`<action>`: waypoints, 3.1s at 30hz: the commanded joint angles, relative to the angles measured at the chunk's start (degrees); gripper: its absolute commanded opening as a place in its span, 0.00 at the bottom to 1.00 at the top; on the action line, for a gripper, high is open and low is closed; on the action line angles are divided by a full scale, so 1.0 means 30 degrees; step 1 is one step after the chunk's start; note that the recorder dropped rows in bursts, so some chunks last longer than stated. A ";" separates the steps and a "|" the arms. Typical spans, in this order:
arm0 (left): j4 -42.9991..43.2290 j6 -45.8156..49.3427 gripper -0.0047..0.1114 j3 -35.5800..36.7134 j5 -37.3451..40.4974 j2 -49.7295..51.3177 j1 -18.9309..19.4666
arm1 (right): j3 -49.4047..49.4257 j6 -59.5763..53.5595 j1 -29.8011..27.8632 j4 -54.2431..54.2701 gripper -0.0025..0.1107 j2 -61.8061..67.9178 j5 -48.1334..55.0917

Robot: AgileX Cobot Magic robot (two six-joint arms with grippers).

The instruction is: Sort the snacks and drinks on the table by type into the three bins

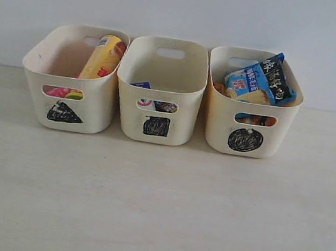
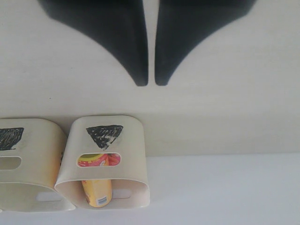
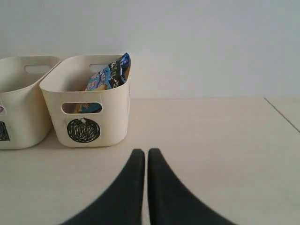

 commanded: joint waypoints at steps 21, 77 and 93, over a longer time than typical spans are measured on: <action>0.0000 0.0163 0.08 0.0077 -0.0052 -0.0055 0.0063 | 0.2672 -0.0891 -0.0074 0.0316 0.02 -0.1026 0.0657; 0.0000 0.0163 0.08 0.0077 -0.0052 -0.0055 0.0063 | 0.2672 -0.0816 -0.0676 0.0278 0.02 -0.1026 0.0819; 0.0000 0.0163 0.08 0.0077 -0.0052 -0.0055 0.0063 | 0.2672 -0.0766 -0.0676 0.0278 0.02 -0.1026 0.0819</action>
